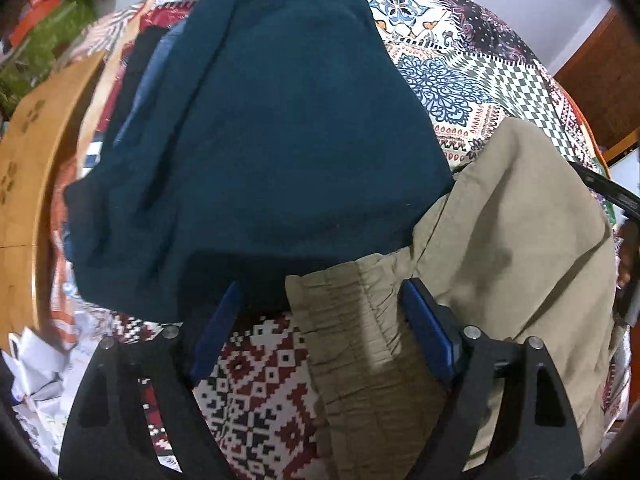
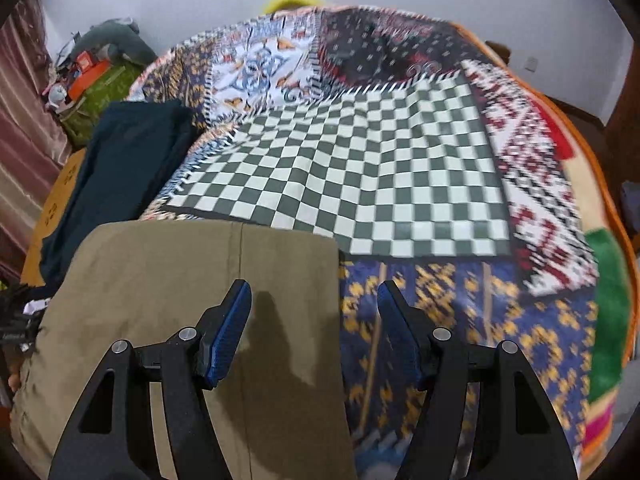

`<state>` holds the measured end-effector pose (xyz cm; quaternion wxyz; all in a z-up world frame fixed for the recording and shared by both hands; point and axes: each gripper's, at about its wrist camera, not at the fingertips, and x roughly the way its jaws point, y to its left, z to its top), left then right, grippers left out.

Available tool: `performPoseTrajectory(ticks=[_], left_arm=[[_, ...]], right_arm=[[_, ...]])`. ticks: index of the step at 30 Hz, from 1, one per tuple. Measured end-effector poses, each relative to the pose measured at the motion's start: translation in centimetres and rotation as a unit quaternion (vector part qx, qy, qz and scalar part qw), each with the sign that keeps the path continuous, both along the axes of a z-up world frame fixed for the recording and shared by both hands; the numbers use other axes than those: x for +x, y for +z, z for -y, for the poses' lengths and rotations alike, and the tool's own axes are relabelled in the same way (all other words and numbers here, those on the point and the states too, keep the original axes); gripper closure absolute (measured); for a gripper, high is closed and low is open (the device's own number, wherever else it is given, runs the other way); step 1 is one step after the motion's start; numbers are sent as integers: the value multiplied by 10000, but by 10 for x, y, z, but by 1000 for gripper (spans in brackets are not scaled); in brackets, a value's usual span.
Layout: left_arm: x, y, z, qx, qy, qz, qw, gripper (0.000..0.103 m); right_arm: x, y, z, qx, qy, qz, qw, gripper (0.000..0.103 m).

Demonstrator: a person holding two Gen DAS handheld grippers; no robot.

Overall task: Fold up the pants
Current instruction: 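Grasp the pant leg with the right gripper while the left gripper grasps the waistband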

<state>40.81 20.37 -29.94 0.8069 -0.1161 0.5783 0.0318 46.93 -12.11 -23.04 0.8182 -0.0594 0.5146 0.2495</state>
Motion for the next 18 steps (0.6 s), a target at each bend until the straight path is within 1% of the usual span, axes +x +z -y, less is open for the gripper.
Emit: performPoseTrajectory(ticks=[1, 3, 4, 5, 7, 8, 9, 10, 11, 12, 14, 18], left_arm=[[0, -1, -1, -69, -13, 8, 10000, 22], [0, -1, -2, -317, -56, 39, 9995, 32], [0, -2, -2, -465, -78, 46, 9989, 41], [0, -2, -1, -563, -104, 57, 9983, 46], [1, -1, 2, -490, -118, 121, 9987, 47], [0, 1, 5, -391, -181, 201, 9989, 48], [-2, 2, 9, -290, -238, 264, 9989, 49], [-3, 4, 11, -233, -261, 297, 9989, 53], [-5, 6, 11, -190, -281, 326, 9989, 56], [-7, 10, 13, -107, -278, 364, 9989, 57], [-8, 17, 14, 15, -285, 453, 9986, 59], [-19, 41, 13, 452, -175, 751, 9960, 60]], right_arm=[[4, -5, -5, -36, 11, -1, 10000, 41], [7, -12, -13, -87, 36, 147, 9998, 42], [8, -14, -15, -62, 37, 245, 9997, 42], [10, -15, -16, -11, 18, 274, 9996, 42], [15, -20, -12, 307, -40, 71, 9995, 54], [16, -22, -9, 510, -52, -84, 9987, 63], [18, -24, -7, 621, -154, -204, 9977, 68], [18, -25, -7, 614, -183, -223, 9977, 72], [16, -24, -7, 569, -185, -214, 9980, 82], [15, -23, -8, 437, -209, -160, 9987, 92], [13, -21, -8, 394, -172, -152, 9990, 92], [0, 4, -3, 317, -111, 332, 9989, 93]])
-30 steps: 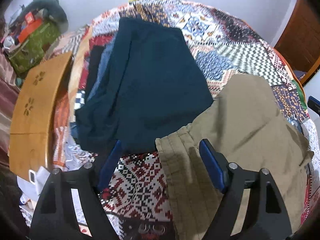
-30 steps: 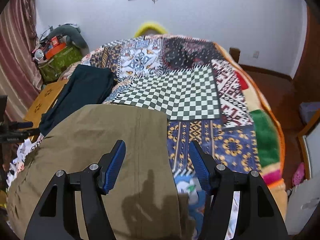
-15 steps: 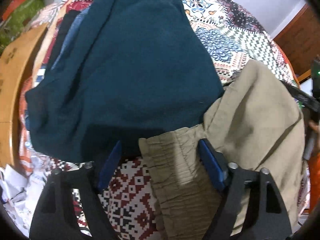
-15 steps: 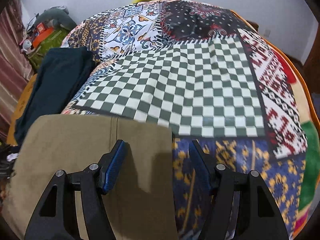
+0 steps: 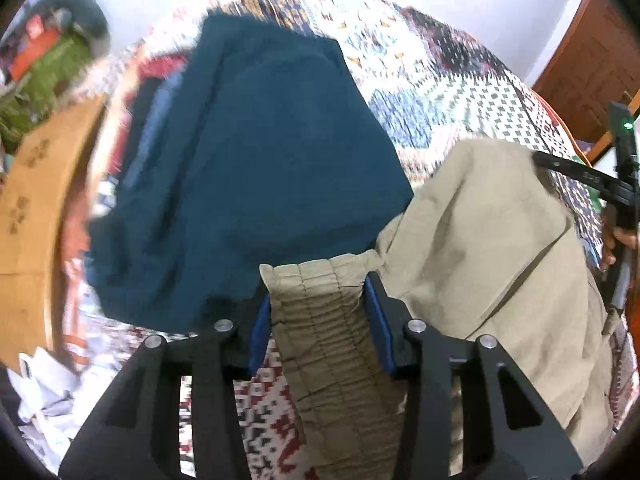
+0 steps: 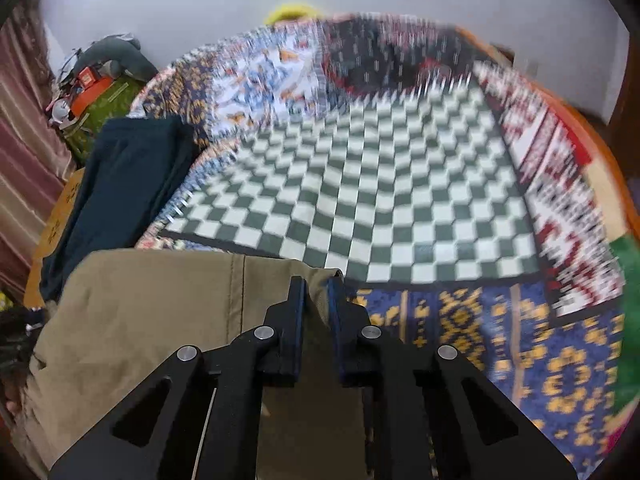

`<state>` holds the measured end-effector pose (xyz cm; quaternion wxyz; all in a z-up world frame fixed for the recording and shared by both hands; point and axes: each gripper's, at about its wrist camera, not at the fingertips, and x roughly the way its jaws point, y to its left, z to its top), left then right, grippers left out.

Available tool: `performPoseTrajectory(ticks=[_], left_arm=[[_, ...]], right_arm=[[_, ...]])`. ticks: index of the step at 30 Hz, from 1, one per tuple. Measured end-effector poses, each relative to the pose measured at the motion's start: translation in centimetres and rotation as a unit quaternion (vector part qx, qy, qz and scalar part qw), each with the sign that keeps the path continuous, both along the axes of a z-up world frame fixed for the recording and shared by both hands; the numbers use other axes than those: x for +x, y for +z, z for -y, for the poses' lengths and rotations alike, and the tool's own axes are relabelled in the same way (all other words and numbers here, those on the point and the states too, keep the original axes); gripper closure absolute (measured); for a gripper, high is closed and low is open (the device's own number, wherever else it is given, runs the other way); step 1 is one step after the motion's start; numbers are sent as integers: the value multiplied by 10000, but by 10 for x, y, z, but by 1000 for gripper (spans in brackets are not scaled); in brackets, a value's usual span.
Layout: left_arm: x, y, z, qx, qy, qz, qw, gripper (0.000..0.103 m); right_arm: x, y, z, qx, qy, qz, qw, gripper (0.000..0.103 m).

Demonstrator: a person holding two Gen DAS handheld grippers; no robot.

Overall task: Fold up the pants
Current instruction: 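Grasp the pant leg with the right gripper while the left gripper grasps the waistband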

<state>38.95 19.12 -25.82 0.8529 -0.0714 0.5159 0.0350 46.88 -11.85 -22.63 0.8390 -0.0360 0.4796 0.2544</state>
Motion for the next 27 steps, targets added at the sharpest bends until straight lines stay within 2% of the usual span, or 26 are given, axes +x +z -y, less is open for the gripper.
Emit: performPoseTrajectory(ticks=[2, 5, 8, 10, 13, 18, 27], left_arm=[[-5, 20, -7, 143, 133, 242, 9995, 60], [-12, 51, -13, 163, 233, 565, 9980, 60], [-14, 88, -11, 447, 286, 971, 9939, 60], [-17, 109, -13, 506, 368, 1194, 9909, 60], [-22, 125, -11, 586, 351, 1310, 9890, 61], [-47, 128, -4, 684, 156, 1281, 9893, 61], [-104, 128, 22, 730, -200, 1268, 9890, 61]], right_arm=[[-5, 18, 3, 57, -10, 201, 9998, 93], [-12, 53, 5, 114, 1, 589, 9982, 93], [-20, 97, 6, 238, -122, 1140, 9931, 93], [-26, 131, 9, 487, -239, 1437, 9881, 93], [-40, 165, 2, 560, -190, 1827, 9814, 93], [-66, 182, 7, 628, -16, 1858, 9806, 93], [-139, 167, 50, 613, 136, 1652, 9843, 94]])
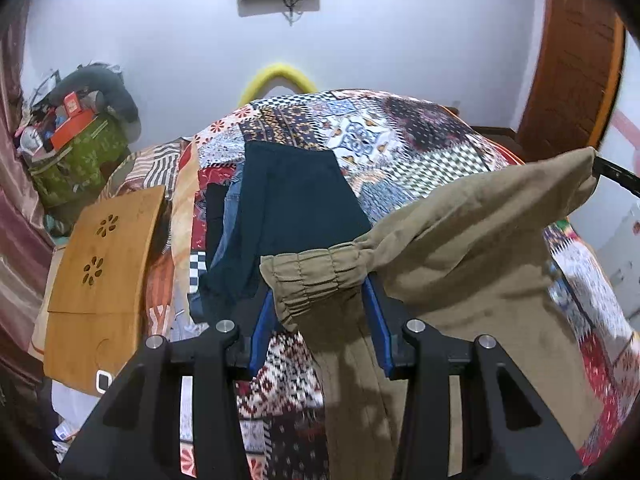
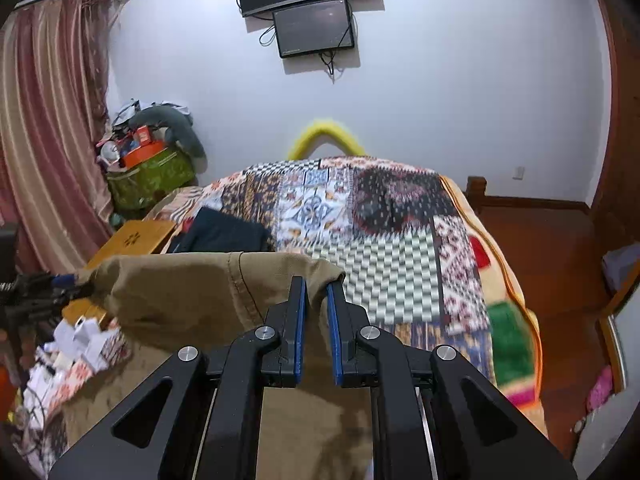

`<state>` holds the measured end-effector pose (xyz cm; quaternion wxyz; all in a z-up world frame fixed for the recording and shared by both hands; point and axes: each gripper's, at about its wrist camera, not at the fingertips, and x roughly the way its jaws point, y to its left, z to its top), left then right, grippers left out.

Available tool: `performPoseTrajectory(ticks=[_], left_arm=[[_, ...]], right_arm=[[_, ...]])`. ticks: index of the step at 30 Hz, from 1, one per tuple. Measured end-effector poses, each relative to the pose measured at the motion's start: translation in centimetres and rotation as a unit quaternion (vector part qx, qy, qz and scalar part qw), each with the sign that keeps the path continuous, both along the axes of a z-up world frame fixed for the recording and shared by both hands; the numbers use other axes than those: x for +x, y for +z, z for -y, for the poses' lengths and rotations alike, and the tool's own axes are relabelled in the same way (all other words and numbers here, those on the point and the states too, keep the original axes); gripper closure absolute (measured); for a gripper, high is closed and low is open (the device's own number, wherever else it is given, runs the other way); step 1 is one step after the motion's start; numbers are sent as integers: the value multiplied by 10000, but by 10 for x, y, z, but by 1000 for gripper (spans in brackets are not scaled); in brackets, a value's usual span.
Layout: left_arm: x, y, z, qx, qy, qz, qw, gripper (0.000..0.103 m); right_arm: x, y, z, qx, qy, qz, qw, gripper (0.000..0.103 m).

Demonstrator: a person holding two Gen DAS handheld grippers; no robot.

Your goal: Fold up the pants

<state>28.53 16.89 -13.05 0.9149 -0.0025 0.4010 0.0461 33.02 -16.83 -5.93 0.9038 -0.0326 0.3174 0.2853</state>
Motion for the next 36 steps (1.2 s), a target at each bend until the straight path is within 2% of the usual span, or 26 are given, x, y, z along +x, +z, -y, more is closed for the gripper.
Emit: performPoseTrajectory(ticks=[6, 12, 19, 22, 28, 30, 32, 34, 36], left_arm=[[-47, -4, 24, 299, -231, 53, 9993, 61], [-84, -20, 39, 275, -298, -59, 9992, 61], [-115, -51, 42, 122, -233, -446, 9987, 60], [-127, -62, 45, 239, -201, -556, 9980, 60], [-148, -61, 44, 414, -86, -571, 9975, 60], [-154, -53, 44, 457, -48, -450, 9979, 57], [-159, -43, 45, 540, -4, -308, 9981, 37], [-162, -35, 48, 609, -15, -184, 9980, 30], [-161, -28, 55, 722, -133, -110, 9972, 24]], right_arm=[[-57, -11, 27, 13, 18, -186, 9998, 95], [-108, -40, 47, -30, -94, -534, 9985, 95], [-148, -82, 57, -195, -257, -912, 9953, 95], [-160, -95, 60, -216, -341, -1043, 9937, 95], [-185, -104, 60, -363, -458, -997, 9933, 92], [-192, -102, 63, -319, -539, -919, 9938, 92], [-196, -98, 66, -272, -646, -848, 9939, 89], [-201, -92, 65, -257, -686, -742, 9946, 84], [-206, -84, 60, -260, -629, -607, 9958, 67]])
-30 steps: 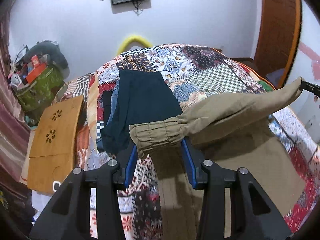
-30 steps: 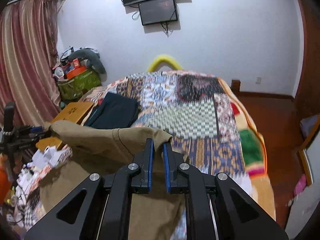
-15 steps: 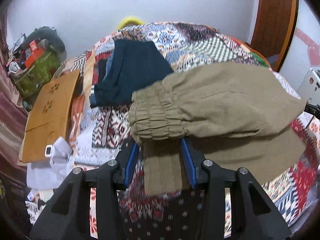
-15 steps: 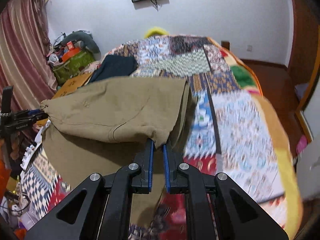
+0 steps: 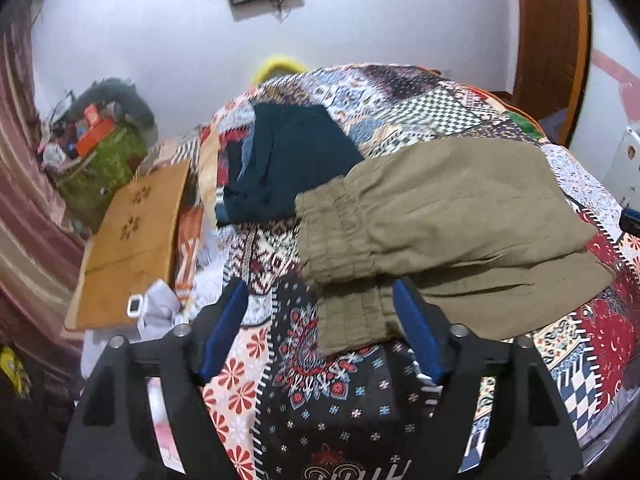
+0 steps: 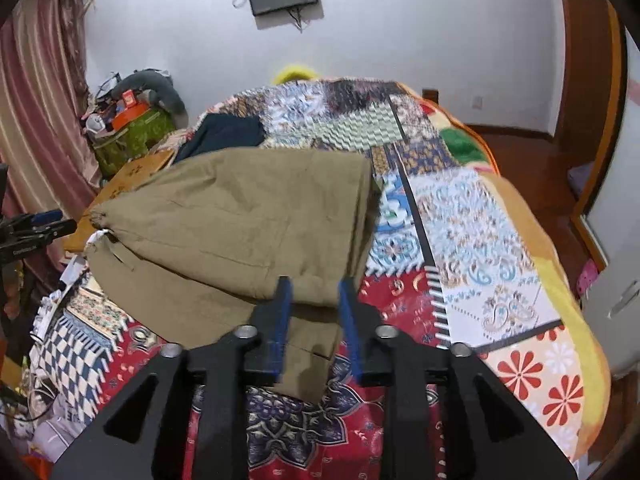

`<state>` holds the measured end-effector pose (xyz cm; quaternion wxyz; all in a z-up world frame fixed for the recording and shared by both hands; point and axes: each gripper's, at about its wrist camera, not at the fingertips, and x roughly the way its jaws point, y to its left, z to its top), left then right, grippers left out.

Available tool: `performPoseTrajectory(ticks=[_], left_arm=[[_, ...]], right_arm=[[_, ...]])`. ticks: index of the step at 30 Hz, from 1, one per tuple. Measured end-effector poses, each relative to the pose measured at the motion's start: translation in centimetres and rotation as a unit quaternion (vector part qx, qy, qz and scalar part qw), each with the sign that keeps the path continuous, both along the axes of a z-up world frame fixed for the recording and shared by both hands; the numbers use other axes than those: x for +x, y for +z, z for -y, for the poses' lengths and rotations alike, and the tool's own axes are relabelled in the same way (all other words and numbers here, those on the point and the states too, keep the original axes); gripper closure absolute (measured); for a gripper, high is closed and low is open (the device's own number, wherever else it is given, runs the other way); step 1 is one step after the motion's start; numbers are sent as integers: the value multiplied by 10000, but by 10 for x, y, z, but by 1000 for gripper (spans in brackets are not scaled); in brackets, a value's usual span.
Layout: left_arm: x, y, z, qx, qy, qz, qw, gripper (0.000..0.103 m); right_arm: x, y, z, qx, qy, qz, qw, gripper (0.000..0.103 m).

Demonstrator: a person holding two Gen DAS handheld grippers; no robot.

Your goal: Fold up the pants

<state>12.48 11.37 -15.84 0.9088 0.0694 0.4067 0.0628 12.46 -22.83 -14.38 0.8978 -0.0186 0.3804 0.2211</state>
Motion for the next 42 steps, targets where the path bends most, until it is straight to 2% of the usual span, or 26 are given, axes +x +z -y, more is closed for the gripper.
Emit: performPoseTrajectory(ticks=[3, 6, 8, 14, 18, 19, 24, 25, 26, 27, 28, 30, 32, 38, 42], left_arm=[[6, 3, 17, 264, -266, 62, 9993, 13], [16, -4, 36, 453, -571, -21, 9973, 12], [24, -13, 50, 532, -826, -107, 9951, 12], [43, -41, 84, 1089, -1307, -319, 9849, 12], [48, -47, 101, 1469, -1581, -218, 9762, 12], [50, -46, 102, 1470, -1619, -200, 9756, 14], [65, -38, 98, 1011, -1725, -316, 9793, 34], [67, -36, 97, 912, -1731, -324, 9801, 43], [68, -35, 97, 854, -1714, -333, 9809, 54], [69, -33, 96, 816, -1693, -346, 9816, 60], [71, -32, 95, 760, -1669, -365, 9824, 70], [71, -30, 95, 671, -1664, -358, 9831, 75], [68, -27, 95, 665, -1630, -288, 9840, 82], [53, -2, 95, 530, -1652, 10, 9848, 88], [39, 10, 96, 458, -1718, 115, 9840, 89]], right_arm=[[-1, 8, -12, -66, 199, 135, 9997, 48], [1, 9, -29, -150, 422, 151, 9989, 39], [3, 6, -40, -223, 583, 128, 9980, 39], [10, -8, -79, -576, 1171, 2, 9914, 39], [13, -20, -104, -838, 1521, -53, 9848, 39], [13, -24, -110, -913, 1613, -44, 9827, 39], [17, -31, -133, -1098, 1913, 51, 9754, 39], [19, -31, -136, -1084, 1938, 46, 9750, 40], [20, -31, -138, -1050, 1950, 58, 9751, 48], [22, -30, -140, -1029, 1966, 81, 9750, 60], [24, -28, -142, -1039, 1986, 96, 9745, 65], [26, -25, -144, -988, 2041, 119, 9739, 81], [24, -17, -144, -949, 2095, 224, 9729, 90], [11, 6, -141, -773, 2186, 481, 9716, 95], [0, 20, -139, -681, 2221, 588, 9709, 95]])
